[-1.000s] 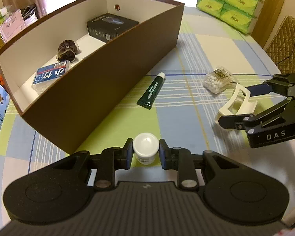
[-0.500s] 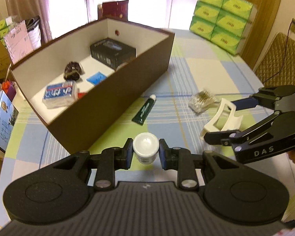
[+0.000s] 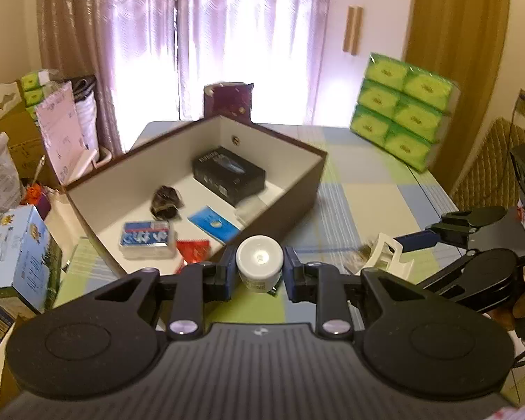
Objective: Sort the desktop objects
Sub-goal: 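Lower the pill bottle and hair clip into the brown box and open both tools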
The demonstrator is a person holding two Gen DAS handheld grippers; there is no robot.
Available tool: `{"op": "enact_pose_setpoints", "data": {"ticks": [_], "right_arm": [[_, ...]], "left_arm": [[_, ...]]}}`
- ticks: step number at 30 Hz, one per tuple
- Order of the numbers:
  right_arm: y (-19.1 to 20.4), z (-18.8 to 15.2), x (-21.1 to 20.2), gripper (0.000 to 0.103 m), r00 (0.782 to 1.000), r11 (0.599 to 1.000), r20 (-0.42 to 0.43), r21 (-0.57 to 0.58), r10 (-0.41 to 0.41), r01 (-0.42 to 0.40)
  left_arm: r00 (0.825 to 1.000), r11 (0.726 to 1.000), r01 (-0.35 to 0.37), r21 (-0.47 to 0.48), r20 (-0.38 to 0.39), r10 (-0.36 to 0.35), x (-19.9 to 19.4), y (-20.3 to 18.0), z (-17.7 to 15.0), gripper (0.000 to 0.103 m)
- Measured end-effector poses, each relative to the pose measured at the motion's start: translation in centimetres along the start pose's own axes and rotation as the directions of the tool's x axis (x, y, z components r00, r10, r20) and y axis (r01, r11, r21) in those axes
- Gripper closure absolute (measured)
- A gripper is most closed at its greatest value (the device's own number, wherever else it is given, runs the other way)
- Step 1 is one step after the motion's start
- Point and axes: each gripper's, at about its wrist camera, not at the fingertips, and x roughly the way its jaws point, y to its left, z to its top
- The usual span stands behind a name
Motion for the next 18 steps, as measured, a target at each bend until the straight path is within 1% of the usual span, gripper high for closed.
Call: {"op": "enact_pose_setpoints", "data": {"ticks": [6, 12, 18], "right_arm": [[0.5, 3.3, 0.8, 0.019, 0.999, 0.998, 0.039, -0.052, 0.02, -0.018], [-0.1, 7.2, 2.8, 0.019, 0.998, 0.997, 0.06, -0.072, 0.025, -0.021], [-1.3, 10.6, 5.5, 0.019, 0.999, 0.997, 0.042, -0.081, 0.013, -0.009]], "left_arm": [[0.999, 0.999, -0.034, -0.027, 0.014, 0.035, 0.3, 2.5, 1.5, 0.08], [0.998, 0.997, -0.065, -0.04, 0.001, 0.065, 1.9, 5.2, 3.1, 0.08], [0.996, 0.995, -0.084, -0.048, -0.018, 0.083, 4.3, 7.6, 4.5, 0.08]]}}
